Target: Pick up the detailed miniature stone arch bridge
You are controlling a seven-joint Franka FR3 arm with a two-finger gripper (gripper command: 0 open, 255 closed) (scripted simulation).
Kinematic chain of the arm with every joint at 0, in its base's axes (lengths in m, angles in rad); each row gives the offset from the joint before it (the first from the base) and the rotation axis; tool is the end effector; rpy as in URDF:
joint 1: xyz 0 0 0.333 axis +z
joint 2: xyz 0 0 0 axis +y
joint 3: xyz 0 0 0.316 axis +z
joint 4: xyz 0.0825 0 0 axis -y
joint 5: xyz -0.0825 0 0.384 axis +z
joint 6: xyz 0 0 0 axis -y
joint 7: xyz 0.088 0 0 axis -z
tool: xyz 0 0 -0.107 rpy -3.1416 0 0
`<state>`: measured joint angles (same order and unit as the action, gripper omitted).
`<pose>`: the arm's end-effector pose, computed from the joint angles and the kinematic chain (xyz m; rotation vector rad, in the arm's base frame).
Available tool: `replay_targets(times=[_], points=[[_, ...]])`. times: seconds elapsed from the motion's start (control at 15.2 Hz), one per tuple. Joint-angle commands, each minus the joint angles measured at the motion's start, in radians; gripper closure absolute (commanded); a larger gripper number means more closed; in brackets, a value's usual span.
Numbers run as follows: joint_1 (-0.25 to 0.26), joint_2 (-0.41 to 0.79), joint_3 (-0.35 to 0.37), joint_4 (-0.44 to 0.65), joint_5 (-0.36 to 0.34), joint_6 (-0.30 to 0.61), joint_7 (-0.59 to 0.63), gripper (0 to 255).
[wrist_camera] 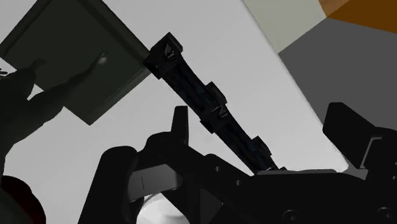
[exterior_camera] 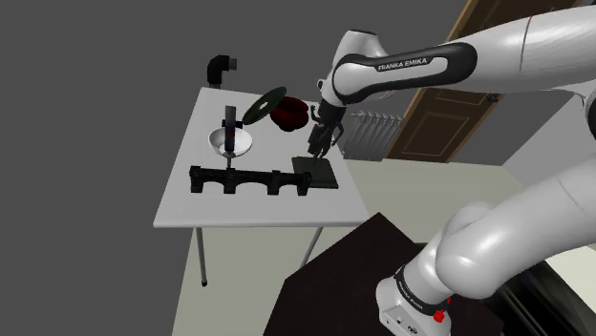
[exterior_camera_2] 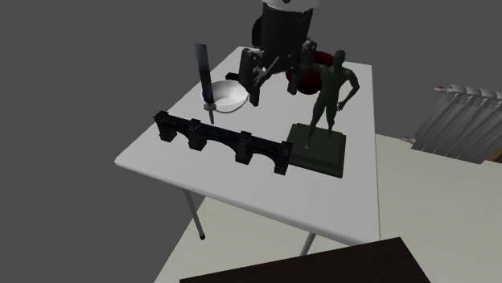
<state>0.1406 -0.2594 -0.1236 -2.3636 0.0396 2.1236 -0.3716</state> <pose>0.4615 0.0085 0.4293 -3.0267 -0.5694 -0.0437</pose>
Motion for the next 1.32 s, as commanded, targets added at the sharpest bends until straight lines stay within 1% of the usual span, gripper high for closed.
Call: replay_targets(times=[0.0,0.33,0.66,1.12,1.25], points=[[0.014,0.064,-0.001,0.019,0.003,0.048,-0.055,0],[0.046,0.244,0.011,0.092,0.017,0.163,-0.179,0],[0.067,0.422,0.039,0.186,0.023,0.255,-0.291,0],[0.089,0.663,0.088,0.348,-0.001,0.348,-0.416,0],[0.09,0.686,0.091,0.357,-0.003,0.363,-0.422,0]])
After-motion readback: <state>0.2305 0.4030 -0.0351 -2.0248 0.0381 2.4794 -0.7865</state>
